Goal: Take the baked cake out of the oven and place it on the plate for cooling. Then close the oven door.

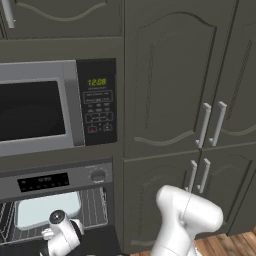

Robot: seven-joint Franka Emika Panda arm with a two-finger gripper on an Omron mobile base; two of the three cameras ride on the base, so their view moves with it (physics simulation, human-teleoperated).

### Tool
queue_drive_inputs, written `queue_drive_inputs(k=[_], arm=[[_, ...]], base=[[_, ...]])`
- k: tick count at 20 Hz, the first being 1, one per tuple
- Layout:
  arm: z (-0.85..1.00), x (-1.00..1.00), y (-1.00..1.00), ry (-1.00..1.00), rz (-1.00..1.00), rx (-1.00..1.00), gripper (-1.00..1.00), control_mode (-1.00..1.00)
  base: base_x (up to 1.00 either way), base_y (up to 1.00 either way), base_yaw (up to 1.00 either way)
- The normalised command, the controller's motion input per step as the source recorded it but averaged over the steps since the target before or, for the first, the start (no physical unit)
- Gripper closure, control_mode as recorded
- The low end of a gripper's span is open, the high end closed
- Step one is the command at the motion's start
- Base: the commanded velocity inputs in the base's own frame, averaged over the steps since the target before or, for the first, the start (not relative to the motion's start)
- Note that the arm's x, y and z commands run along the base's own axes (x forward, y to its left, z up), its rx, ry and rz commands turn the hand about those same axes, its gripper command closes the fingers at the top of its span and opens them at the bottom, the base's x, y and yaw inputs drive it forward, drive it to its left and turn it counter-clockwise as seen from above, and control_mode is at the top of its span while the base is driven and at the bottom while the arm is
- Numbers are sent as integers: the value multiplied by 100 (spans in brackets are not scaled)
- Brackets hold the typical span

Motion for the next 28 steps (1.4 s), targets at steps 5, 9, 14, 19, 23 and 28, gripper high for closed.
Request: queue_drive_inputs(k=[5, 9, 14, 19, 23, 28], arm=[[4, 39, 13, -10, -4, 0, -100, -100], [8, 39, 11, -9, -2, 0, -100, -100], [2, 44, 9, -12, -1, 0, -100, -100], [-1, 32, 8, -24, 0, 0, -100, -100], [-1, 20, 10, -31, 0, 0, -100, -100], [-5, 16, 15, -30, 0, 0, -100, -100]], base=[[0, 0, 0], [0, 0, 0], [0, 0, 0], [0, 0, 0], [0, 0, 0], [0, 0, 0]])
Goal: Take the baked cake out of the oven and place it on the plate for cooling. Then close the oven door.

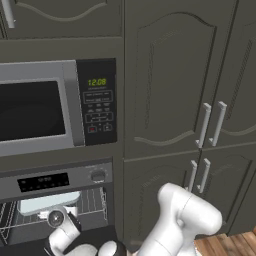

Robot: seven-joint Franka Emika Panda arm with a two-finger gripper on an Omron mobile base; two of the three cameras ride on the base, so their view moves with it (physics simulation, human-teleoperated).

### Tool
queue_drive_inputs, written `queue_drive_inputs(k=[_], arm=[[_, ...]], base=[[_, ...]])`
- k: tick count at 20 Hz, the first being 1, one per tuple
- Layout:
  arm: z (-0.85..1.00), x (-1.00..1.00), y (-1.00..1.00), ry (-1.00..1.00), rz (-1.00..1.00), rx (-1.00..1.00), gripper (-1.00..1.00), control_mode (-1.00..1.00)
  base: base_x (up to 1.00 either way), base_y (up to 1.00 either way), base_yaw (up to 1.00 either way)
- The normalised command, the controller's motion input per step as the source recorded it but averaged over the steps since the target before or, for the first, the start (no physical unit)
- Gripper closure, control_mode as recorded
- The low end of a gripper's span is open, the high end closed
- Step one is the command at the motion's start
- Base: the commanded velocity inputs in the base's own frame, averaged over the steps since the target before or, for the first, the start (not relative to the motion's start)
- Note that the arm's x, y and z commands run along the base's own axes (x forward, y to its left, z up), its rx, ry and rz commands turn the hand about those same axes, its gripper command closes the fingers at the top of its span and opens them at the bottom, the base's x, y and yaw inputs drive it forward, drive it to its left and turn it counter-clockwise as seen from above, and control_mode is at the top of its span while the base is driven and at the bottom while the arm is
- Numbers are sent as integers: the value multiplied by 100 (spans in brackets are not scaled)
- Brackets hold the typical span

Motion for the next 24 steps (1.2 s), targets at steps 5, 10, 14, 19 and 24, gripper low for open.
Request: queue_drive_inputs(k=[5, 10, 14, 19, 24], arm=[[-16, 22, 19, -15, 0, 0, -100, -100], [-35, 6, 29, 0, -2, 0, -100, -100], [-50, 0, 35, 0, -3, 0, -100, -100], [-53, -19, 35, 0, -1, -5, -100, -100], [-47, -43, 38, 0, 0, -3, -100, -100]], base=[[0, 0, 0], [0, 0, 0], [0, 0, 0], [0, 0, 0], [0, 0, 0]])
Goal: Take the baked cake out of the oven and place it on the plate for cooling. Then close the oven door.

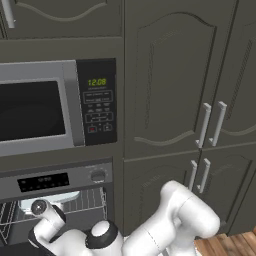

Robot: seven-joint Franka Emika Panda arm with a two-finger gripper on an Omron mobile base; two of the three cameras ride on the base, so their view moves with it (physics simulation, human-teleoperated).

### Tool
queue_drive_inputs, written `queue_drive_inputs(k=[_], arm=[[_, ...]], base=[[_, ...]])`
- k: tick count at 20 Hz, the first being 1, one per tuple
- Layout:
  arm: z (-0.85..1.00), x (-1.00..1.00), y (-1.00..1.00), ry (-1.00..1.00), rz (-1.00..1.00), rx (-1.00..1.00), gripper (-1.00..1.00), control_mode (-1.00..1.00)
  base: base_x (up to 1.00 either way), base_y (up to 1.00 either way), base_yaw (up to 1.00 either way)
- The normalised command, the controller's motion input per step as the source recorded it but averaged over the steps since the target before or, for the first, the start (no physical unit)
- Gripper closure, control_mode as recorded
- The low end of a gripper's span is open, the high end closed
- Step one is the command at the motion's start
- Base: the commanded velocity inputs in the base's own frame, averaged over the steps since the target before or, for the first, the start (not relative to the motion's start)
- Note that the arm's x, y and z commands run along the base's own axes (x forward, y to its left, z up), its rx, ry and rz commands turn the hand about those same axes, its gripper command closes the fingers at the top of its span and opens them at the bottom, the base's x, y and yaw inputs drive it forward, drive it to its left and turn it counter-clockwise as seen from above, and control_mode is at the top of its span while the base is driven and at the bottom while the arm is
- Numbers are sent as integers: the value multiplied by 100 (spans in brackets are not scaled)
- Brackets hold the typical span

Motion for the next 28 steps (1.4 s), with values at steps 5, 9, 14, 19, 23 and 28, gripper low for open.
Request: queue_drive_inputs(k=[5, 9, 14, 19, 23, 28], arm=[[-36, -56, 34, 0, 0, -1, -100, -100], [-4, -61, 13, 0, 0, 0, -100, -100], [23, -63, -3, 10, 0, 0, -100, -100], [14, -72, -14, 15, 0, 0, -100, -100], [4, -69, -30, 16, 2, 0, -100, -100], [5, -72, -31, 18, 2, 0, -100, -100]], base=[[0, 0, 0], [0, 0, 0], [0, 0, 0], [0, 0, 0], [0, 0, 0], [0, 0, 0]])
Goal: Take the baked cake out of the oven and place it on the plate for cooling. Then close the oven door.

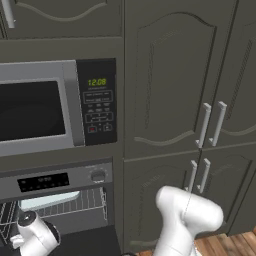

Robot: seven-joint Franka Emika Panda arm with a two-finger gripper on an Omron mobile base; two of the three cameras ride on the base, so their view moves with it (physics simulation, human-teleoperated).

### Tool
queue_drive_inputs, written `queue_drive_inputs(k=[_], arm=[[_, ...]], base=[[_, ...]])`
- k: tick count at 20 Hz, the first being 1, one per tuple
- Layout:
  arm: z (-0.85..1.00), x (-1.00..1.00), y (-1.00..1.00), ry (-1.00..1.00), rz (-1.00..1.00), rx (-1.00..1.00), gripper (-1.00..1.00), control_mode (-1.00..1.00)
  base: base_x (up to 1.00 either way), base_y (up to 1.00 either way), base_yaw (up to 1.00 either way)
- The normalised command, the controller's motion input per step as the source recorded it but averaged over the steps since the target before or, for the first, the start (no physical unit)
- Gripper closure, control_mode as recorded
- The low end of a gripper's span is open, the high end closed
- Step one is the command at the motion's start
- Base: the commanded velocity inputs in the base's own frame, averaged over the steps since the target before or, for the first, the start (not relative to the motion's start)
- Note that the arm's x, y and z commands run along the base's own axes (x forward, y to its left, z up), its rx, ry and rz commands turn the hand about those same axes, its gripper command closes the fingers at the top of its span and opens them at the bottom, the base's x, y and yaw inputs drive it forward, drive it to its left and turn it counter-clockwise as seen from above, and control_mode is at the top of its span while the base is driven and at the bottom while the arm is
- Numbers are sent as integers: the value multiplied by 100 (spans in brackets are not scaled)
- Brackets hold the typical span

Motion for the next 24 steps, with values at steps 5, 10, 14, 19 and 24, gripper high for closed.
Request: queue_drive_inputs(k=[5, 10, 14, 19, 24], arm=[[2, -65, -28, 24, 5, 0, -100, -100], [0, -65, -31, 20, 10, 0, -100, -100], [0, -59, -16, 23, 6, 0, -100, -100], [3, -60, -15, 25, 0, -1, -100, -100], [0, -65, -28, 9, 0, -6, -100, -100]], base=[[0, 0, 0], [0, 0, 0], [0, 0, 0], [0, 0, 0], [0, 0, 0]])
